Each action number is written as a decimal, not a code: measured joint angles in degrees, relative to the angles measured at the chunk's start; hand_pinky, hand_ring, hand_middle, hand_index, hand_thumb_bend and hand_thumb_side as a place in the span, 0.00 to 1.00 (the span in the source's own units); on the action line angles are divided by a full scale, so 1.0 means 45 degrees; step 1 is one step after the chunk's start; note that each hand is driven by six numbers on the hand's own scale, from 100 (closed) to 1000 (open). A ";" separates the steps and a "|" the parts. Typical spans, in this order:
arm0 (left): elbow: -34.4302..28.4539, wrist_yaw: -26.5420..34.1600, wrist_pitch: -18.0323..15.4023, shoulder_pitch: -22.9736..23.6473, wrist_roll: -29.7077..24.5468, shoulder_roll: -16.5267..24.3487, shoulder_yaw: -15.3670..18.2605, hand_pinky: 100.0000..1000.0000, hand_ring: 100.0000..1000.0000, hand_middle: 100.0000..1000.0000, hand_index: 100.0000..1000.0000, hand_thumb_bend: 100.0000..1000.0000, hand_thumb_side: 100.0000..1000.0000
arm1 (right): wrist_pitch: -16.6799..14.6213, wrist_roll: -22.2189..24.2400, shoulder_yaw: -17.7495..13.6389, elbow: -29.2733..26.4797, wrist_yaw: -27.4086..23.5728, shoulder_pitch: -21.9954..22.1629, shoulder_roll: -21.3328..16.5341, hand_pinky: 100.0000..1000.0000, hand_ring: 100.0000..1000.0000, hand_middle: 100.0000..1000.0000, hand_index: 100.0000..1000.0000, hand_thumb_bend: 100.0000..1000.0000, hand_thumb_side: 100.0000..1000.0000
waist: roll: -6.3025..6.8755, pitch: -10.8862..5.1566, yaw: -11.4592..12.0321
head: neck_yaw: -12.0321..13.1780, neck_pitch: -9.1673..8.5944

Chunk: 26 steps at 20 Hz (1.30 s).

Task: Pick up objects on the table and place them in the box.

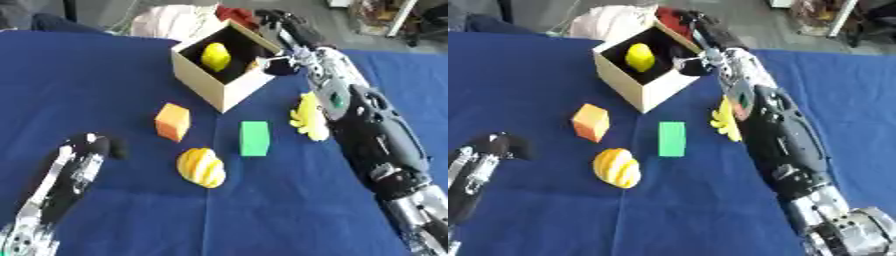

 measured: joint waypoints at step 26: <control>0.0074 -0.0291 -0.0022 0.0375 0.0237 0.0098 0.0245 0.63 0.53 0.46 0.62 0.00 0.77 | 0.1768 0.1751 -0.1145 0.3294 0.0601 0.1191 -0.1066 0.83 0.89 0.94 0.99 0.00 0.49 | 0.0006 0.0000 -0.0660 | 0.0385 0.0117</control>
